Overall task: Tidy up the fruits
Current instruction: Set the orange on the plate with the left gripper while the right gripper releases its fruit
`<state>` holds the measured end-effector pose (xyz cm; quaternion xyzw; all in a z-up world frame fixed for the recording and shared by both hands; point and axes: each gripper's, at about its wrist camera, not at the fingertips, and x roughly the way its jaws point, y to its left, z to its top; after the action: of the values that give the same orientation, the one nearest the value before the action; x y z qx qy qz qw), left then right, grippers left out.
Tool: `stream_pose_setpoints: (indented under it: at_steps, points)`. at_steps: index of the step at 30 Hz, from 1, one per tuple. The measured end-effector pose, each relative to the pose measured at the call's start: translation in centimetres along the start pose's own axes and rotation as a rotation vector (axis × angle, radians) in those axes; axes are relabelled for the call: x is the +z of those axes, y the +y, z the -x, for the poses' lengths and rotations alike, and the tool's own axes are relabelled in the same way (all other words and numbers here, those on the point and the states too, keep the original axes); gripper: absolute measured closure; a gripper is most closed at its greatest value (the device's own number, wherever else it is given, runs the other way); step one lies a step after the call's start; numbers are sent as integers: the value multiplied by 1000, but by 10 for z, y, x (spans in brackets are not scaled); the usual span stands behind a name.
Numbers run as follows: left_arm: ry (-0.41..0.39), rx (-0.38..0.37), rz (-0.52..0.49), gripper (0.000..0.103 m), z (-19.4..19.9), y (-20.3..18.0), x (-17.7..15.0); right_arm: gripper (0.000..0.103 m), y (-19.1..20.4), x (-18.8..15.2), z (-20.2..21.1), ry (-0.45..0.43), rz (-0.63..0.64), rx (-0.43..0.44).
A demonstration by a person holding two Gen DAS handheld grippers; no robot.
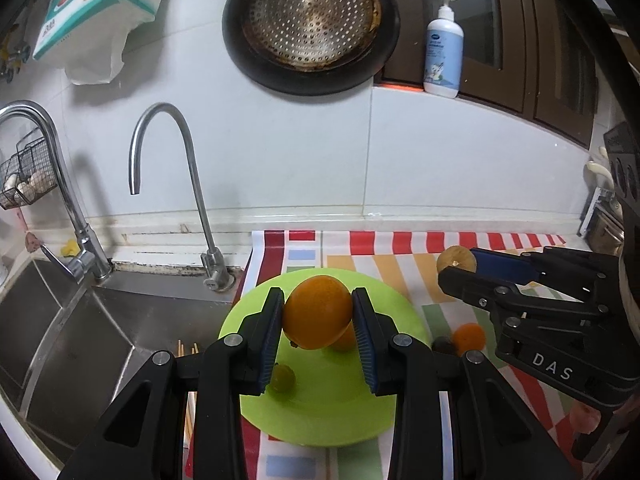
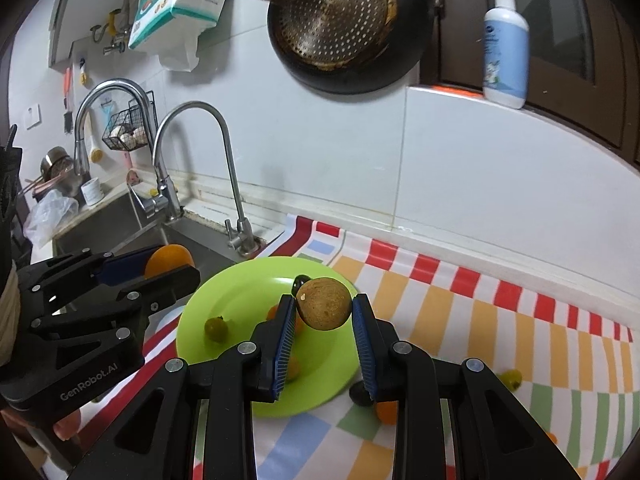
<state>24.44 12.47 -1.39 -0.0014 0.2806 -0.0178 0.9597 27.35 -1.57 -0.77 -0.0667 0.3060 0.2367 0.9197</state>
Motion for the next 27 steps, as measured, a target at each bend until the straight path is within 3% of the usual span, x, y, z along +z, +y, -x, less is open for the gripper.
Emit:
stream_pose_setpoints:
  at_steps: [15,27]
  points:
    - [118,-12,2,69,-74,26,-3,73,-7,8,-93,157,-46,51]
    - [210,-40,30,68,-113,31,-11,72,-12,0,-127,225,-68,67]
